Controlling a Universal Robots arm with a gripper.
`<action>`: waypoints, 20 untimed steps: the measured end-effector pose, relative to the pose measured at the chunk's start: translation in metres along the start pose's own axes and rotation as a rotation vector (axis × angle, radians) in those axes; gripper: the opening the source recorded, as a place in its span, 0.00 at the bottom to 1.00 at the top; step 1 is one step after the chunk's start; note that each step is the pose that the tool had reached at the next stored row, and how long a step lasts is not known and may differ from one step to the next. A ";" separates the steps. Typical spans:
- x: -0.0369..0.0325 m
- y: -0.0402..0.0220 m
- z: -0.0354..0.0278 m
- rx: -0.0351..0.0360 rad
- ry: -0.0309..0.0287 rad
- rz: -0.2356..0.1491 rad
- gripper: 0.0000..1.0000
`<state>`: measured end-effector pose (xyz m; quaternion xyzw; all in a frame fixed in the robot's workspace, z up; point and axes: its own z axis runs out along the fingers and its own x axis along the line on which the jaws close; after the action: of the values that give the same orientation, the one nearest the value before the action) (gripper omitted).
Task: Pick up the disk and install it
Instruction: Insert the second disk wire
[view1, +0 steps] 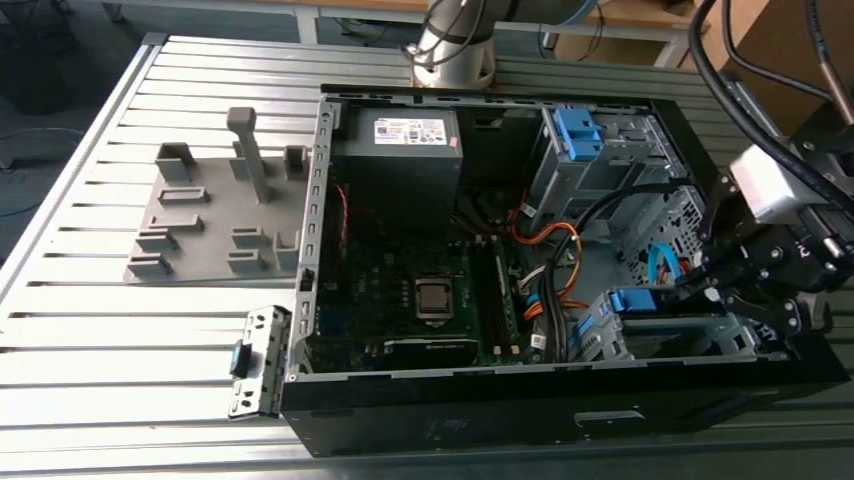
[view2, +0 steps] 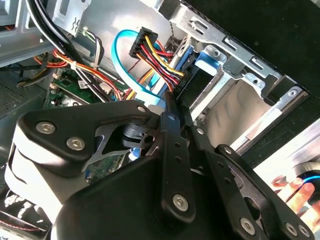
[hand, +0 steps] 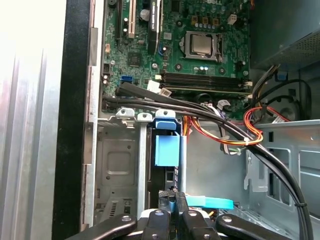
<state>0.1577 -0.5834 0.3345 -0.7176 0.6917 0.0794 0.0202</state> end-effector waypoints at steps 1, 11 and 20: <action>-0.0001 0.0000 -0.0002 0.0001 -0.0028 0.000 0.16; 0.0027 0.0001 -0.0001 0.0013 -0.0394 -0.004 0.16; 0.0063 0.0000 0.0018 0.0012 -0.0393 -0.004 0.16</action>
<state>0.1576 -0.5894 0.3319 -0.7173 0.6897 0.0930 0.0344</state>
